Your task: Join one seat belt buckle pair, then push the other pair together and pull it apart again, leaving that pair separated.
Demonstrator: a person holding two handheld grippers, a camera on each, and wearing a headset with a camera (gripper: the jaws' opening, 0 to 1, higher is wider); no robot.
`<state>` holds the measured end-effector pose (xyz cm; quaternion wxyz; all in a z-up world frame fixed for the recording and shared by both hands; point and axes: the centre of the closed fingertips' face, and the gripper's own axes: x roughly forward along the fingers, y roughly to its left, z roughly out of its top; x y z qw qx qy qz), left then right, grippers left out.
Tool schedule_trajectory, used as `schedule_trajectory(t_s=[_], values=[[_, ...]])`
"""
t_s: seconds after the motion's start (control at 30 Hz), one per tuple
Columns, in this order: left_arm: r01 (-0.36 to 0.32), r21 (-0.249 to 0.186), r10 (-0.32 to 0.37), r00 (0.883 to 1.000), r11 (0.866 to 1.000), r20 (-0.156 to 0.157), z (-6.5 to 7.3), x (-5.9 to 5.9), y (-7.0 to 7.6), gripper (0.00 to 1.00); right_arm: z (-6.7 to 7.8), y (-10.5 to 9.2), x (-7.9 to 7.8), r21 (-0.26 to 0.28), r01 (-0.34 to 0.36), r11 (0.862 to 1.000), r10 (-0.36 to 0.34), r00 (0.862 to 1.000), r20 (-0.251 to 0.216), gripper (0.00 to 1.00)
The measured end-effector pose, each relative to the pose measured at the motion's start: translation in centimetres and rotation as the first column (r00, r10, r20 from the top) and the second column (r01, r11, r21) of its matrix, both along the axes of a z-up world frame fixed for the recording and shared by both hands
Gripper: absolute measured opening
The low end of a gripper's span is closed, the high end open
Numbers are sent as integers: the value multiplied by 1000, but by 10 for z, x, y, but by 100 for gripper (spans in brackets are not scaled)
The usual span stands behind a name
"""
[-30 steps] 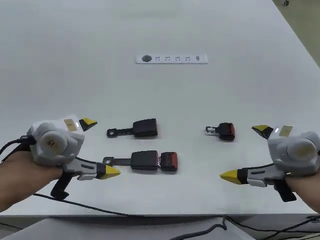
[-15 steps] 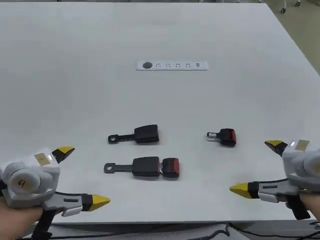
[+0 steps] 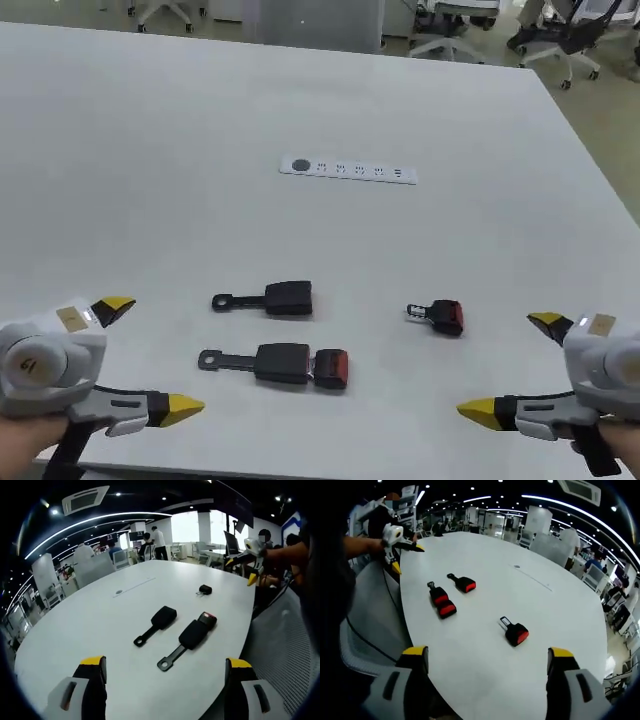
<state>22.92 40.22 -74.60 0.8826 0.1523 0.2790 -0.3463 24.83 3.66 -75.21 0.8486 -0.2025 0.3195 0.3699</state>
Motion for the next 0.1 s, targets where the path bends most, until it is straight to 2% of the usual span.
schedule_trajectory(t_s=[0.1], values=[[-2,-4,2,1000,1000,-9,-3,-3,0,100,-1,1,-2,5,7,1000,-7,1000,-1,100]])
